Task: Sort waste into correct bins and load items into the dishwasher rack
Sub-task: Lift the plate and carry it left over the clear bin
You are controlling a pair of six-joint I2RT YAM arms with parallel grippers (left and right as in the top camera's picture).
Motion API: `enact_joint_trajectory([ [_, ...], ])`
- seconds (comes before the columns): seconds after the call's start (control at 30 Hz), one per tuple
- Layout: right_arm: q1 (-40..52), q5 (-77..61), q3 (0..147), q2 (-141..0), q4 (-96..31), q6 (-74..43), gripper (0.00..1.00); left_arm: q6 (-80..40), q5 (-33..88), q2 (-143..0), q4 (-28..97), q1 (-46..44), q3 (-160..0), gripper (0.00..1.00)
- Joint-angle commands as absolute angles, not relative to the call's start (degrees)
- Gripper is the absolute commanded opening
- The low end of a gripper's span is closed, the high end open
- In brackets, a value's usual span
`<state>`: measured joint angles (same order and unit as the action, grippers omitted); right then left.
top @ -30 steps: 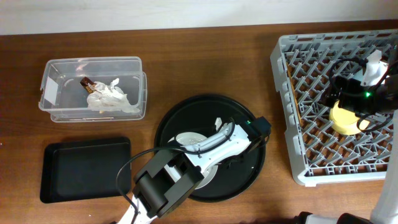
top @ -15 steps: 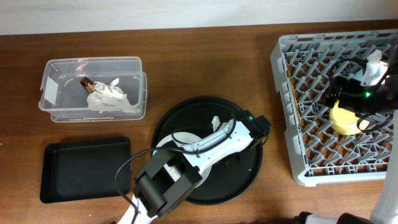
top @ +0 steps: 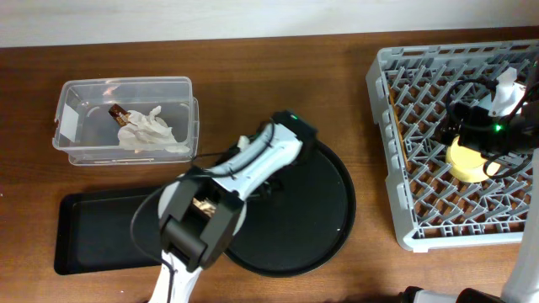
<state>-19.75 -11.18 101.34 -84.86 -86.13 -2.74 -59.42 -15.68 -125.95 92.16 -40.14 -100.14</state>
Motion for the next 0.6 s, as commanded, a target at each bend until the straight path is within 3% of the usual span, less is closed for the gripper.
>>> enact_joint_trajectory([
  [0.0,-20.0,-10.4,101.3,-85.0,-86.1,-2.6,0.99,-59.8,-17.4,-120.6,93.7,-35.4,-101.2,0.01],
  [0.3,-20.0,-10.4,101.3,-85.0,-86.1,-2.6,0.99,-59.7,-16.9,-110.4,93.7,-24.0,-101.2,0.01],
  [0.57,-20.0,-10.4,101.3,-85.0,-86.1,-2.6,0.99,-49.9,-7.8,-108.0,90.3,-12.3,-101.1,0.01],
])
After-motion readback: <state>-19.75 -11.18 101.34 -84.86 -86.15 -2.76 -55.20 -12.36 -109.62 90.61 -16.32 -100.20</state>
